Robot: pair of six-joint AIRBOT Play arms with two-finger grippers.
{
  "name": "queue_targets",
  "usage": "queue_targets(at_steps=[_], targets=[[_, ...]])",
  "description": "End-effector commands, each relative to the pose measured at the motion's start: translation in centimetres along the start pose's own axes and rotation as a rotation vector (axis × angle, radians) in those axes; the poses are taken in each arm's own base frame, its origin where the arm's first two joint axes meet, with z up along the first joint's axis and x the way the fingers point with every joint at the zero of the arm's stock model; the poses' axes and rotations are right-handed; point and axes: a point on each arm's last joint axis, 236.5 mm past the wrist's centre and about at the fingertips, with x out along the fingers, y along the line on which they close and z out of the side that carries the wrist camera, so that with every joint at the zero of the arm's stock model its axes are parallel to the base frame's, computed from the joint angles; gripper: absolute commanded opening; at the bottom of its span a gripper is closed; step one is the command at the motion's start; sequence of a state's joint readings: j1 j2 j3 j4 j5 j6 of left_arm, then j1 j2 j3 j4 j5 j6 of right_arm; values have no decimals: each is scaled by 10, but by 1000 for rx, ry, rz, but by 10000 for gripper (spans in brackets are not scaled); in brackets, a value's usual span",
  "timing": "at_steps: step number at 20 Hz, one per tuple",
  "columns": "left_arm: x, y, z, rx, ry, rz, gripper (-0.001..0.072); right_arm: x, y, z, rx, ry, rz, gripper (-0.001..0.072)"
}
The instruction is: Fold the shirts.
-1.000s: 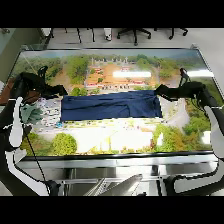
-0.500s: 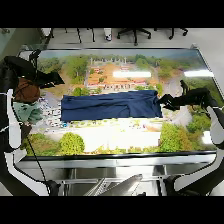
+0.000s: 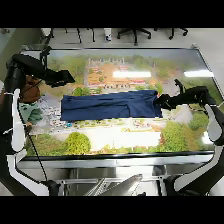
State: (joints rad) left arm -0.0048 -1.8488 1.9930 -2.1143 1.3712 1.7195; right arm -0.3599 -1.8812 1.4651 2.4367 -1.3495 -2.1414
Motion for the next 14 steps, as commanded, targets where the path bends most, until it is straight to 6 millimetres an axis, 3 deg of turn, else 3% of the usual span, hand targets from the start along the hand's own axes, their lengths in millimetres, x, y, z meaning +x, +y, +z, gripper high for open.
queue_targets(at_steps=[1, 8, 14], targets=[[10, -22, -1, 32, 5, -21, 705, -12, 17, 8, -51, 7, 27, 704], [20, -45, -7, 71, 24, -39, 705, -10, -11, 33, -65, -90, -96, 712], [27, -61, -8, 97, 25, -49, 705, 17, 11, 29, -115, -48, -87, 717]])
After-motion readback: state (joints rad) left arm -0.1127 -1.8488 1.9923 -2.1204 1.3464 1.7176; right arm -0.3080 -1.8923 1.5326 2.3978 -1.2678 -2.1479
